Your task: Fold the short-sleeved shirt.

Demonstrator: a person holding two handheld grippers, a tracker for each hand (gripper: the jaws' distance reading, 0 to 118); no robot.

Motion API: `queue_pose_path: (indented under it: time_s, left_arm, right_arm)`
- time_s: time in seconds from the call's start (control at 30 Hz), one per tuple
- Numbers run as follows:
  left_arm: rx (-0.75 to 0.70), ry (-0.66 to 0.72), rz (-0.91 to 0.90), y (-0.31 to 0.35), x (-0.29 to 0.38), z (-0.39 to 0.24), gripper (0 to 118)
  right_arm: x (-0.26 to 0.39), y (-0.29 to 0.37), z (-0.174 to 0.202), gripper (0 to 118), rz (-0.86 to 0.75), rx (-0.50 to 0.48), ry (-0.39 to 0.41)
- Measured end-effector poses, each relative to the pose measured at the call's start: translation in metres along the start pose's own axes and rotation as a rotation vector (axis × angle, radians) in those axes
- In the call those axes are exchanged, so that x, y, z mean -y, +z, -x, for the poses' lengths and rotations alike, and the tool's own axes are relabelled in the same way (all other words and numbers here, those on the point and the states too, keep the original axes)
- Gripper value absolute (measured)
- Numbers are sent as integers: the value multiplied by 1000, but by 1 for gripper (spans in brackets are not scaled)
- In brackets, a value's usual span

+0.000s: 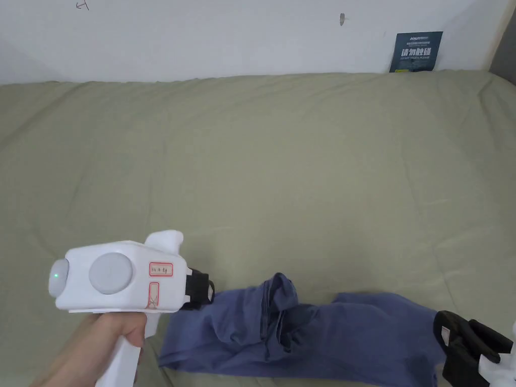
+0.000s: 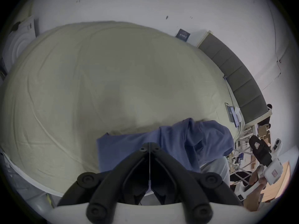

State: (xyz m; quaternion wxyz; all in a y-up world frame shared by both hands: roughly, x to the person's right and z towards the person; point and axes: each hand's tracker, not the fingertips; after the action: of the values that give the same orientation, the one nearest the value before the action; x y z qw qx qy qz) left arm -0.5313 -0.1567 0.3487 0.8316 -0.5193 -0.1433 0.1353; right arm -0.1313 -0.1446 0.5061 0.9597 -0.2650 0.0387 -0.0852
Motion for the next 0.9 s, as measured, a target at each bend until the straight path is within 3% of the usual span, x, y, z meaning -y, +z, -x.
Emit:
queue_pose_path:
  time_s: [0.17, 0.3, 0.47, 0.6, 0.73, 0.83, 0.9]
  left_arm:
    - [211, 66, 140, -60, 23, -33, 0]
    - [172, 15, 180, -110, 38, -44, 0]
    - [188, 9, 159, -76, 40, -50, 0]
    - [185, -19, 51, -17, 20, -7, 0]
    - [119, 42, -3, 41, 26, 34, 0]
    - [38, 95, -3, 46, 32, 71, 0]
    - [81, 152, 13, 38, 33, 91, 6]
  right_arm:
    - [2, 2, 2, 2, 11, 7, -5]
    - [2, 5, 2, 2, 21, 20, 4]
    - [2, 0, -1, 2, 31, 23, -11]
    - [-2, -1, 6, 2, 26, 14, 2]
    - [-5, -7, 14, 2, 26, -1, 28]
    - [-5, -11, 21, 2, 29, -13, 33]
    - [-5, -11, 26, 2, 31, -18, 38]
